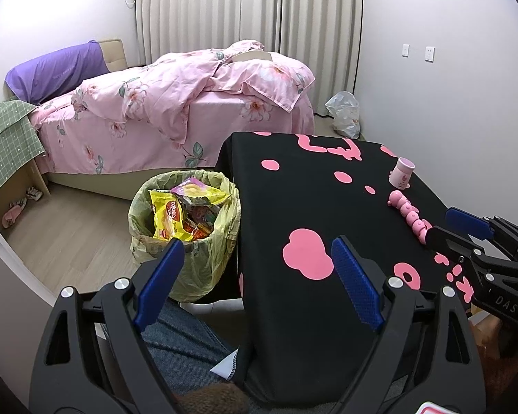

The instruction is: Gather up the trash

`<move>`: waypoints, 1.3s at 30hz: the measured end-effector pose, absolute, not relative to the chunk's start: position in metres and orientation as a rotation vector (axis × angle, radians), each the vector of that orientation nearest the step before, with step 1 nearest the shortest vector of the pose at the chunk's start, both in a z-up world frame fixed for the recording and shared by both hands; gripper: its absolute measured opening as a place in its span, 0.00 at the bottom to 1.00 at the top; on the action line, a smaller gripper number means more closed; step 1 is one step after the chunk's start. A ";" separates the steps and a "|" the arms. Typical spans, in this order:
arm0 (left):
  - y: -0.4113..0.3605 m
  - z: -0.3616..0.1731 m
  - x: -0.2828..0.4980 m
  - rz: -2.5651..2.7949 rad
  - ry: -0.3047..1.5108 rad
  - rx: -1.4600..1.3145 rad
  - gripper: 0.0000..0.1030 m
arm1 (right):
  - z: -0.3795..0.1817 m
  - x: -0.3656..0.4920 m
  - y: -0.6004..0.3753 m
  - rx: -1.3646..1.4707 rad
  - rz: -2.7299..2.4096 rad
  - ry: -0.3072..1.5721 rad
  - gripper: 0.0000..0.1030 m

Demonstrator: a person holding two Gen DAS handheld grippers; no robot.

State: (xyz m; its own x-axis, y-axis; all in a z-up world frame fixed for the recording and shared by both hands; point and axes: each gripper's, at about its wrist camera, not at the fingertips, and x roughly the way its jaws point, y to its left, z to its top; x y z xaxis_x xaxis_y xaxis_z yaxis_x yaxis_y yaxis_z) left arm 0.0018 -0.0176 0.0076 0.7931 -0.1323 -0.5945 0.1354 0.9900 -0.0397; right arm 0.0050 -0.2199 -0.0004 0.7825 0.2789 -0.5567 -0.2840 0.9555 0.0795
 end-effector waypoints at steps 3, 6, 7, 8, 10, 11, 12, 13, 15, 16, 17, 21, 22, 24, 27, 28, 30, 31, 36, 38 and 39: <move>-0.018 0.008 0.002 -0.150 0.638 0.008 0.80 | 0.001 0.005 -0.220 -0.007 0.302 0.597 0.51; -0.018 0.009 0.002 -0.153 0.638 0.009 0.80 | 0.001 0.006 -0.221 -0.005 0.301 0.598 0.51; -0.018 0.009 0.001 -0.153 0.638 0.009 0.80 | 0.001 0.006 -0.221 -0.005 0.301 0.597 0.51; -0.018 0.009 0.001 -0.153 0.638 0.010 0.80 | 0.002 0.006 -0.221 -0.005 0.301 0.597 0.51; -0.019 0.009 0.001 -0.152 0.638 0.009 0.80 | 0.002 0.006 -0.221 -0.005 0.300 0.596 0.51; -0.019 0.009 0.001 -0.152 0.638 0.009 0.80 | 0.002 0.006 -0.221 -0.005 0.299 0.596 0.51; -0.019 0.009 0.001 -0.152 0.638 0.009 0.80 | 0.002 0.006 -0.221 -0.005 0.300 0.596 0.51; -0.019 0.008 0.001 -0.153 0.639 0.009 0.80 | 0.002 0.006 -0.221 -0.004 0.299 0.596 0.51; -0.017 0.008 0.003 -0.160 0.640 0.011 0.80 | 0.002 0.006 -0.221 -0.003 0.299 0.596 0.51; -0.017 0.008 0.003 -0.160 0.640 0.011 0.80 | 0.002 0.006 -0.221 -0.003 0.299 0.596 0.51; -0.018 0.008 0.003 -0.160 0.640 0.011 0.80 | 0.002 0.006 -0.220 -0.003 0.300 0.596 0.51; -0.018 0.008 0.003 -0.159 0.640 0.012 0.80 | 0.002 0.006 -0.221 -0.002 0.298 0.595 0.51; -0.018 0.008 0.003 -0.159 0.639 0.011 0.80 | 0.002 0.006 -0.220 -0.002 0.298 0.596 0.51; -0.019 0.008 0.003 -0.159 0.639 0.012 0.80 | 0.002 0.006 -0.221 -0.002 0.299 0.595 0.51; -0.020 0.008 0.002 -0.157 0.639 0.013 0.80 | 0.002 0.006 -0.221 -0.003 0.300 0.595 0.51; -0.020 0.008 0.002 -0.156 0.637 0.015 0.80 | 0.002 0.006 -0.221 -0.003 0.300 0.595 0.51; -0.020 0.008 0.003 -0.161 0.632 0.022 0.80 | 0.002 0.006 -0.221 -0.003 0.299 0.595 0.51; -0.019 0.008 0.003 -0.164 0.631 0.024 0.80 | 0.002 0.006 -0.221 -0.003 0.299 0.595 0.51; -0.019 0.008 0.003 -0.167 0.631 0.025 0.80 | 0.002 0.006 -0.221 -0.002 0.299 0.596 0.51; -0.019 0.008 0.003 -0.167 0.631 0.024 0.80 | 0.002 0.006 -0.221 -0.003 0.299 0.596 0.51; -0.019 0.008 0.003 -0.167 0.631 0.024 0.80 | 0.002 0.006 -0.221 -0.003 0.298 0.595 0.51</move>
